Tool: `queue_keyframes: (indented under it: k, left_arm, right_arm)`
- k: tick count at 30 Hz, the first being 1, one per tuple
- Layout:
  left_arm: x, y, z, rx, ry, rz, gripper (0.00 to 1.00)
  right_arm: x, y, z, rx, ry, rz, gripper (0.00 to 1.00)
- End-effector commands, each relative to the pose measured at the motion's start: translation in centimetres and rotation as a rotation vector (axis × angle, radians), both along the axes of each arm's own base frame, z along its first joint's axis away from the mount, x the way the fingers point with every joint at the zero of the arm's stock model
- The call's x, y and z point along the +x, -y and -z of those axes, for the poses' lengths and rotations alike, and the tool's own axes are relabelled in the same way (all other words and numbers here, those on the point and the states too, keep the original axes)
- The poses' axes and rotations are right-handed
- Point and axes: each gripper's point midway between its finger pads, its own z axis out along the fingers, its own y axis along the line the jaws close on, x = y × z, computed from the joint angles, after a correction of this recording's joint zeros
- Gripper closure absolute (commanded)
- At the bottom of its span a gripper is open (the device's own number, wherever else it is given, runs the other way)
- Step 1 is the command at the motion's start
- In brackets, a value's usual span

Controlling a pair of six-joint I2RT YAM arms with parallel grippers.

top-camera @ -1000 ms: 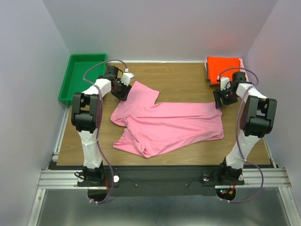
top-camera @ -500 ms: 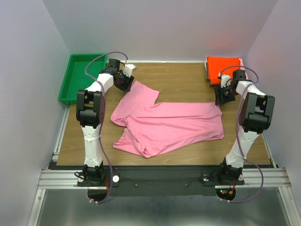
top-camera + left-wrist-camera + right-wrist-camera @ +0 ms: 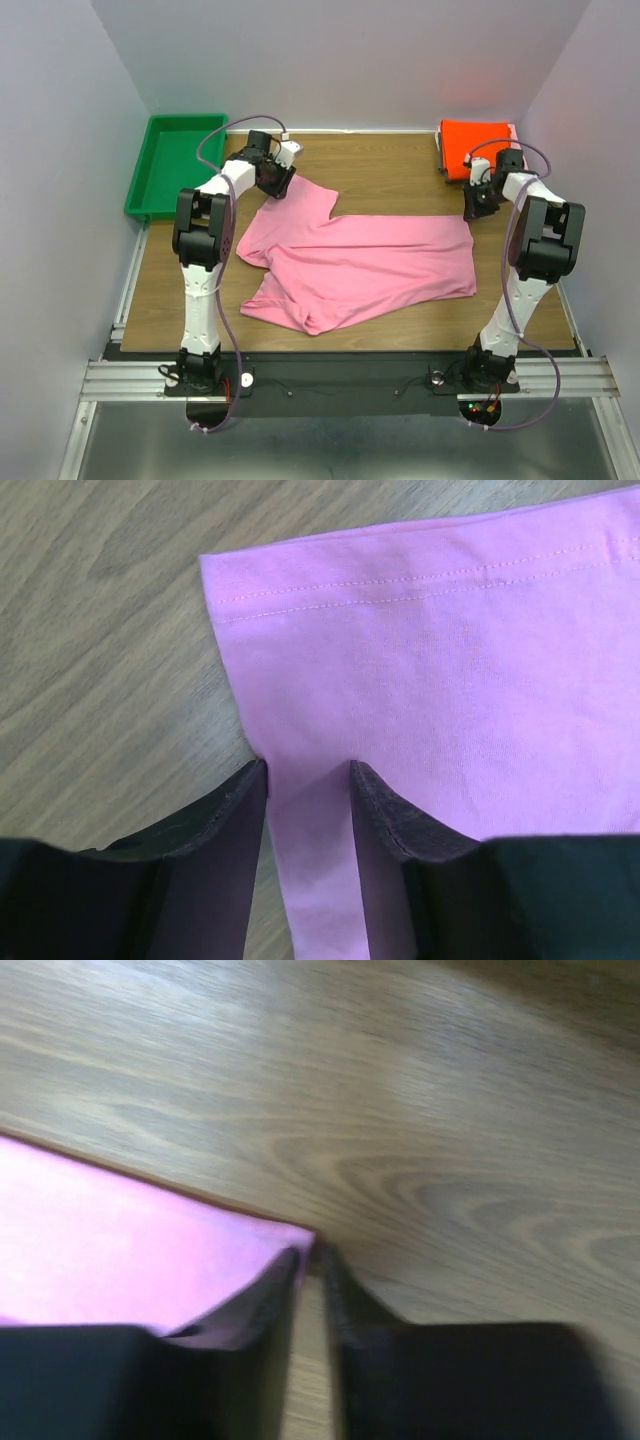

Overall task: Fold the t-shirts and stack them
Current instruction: Flatten the tshirt out

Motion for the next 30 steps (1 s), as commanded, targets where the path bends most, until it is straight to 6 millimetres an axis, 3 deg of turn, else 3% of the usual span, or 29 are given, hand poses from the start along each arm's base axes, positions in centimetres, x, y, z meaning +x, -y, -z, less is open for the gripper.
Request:
queue_keyframes:
  k: [1,3,4,7,10,18,19,20,22,23,30]
  left_arm:
    - [-1.6,-1.7,-0.1,0.05,-0.023,-0.044,0.58]
    - [-1.8,-1.8,0.0,0.052,-0.027,-0.041,0.65]
    - [-1.8,-1.8,0.0,0.051,-0.026,-0.042,0.75]
    - [-1.0,-2.5,-1.1,0.032,0.0,-0.065,0.91]
    - [0.0,-3.3,-2.1,0.017,0.021,-0.079,1.0]
    - [0.6,-3.6,-4.0,-0.003,0.047,-0.061,1.0]
    - [0.5,-3.6,-3.9,-0.004,0.042,-0.06,1.0]
    - [0.5,-3.6,-3.7,-0.003,0.039,-0.06,1.0]
    - [0.3,-3.4,-3.4,-0.01,0.028,-0.056,1.0]
    - [0.3,-3.4,-3.5,-0.012,0.029,-0.056,1.0]
    - [0.0,-3.3,-2.9,-0.017,0.016,-0.053,1.0]
  right_arm:
    - [-2.0,-3.0,2.3,0.115,-0.078,-0.051,0.92]
    - [-2.0,-3.1,2.0,0.121,-0.072,-0.049,0.99]
    - [-1.9,-3.1,1.8,0.122,-0.068,-0.049,0.99]
    - [-1.5,-3.0,0.8,0.114,-0.04,-0.048,0.99]
    - [-0.8,-2.7,-0.5,0.101,-0.006,-0.045,0.99]
    - [1.2,-2.4,-3.2,0.099,0.068,-0.019,0.98]
    - [1.3,-2.4,-3.1,0.104,0.063,-0.008,0.86]
    - [1.4,-2.3,-3.1,0.104,0.059,-0.001,0.6]
    - [1.4,-2.4,-3.0,0.109,0.061,0.0,0.43]
    - [1.4,-2.7,-3.0,0.126,0.057,0.003,0.38]
    - [1.9,-3.1,-2.2,0.163,0.036,0.025,0.34]
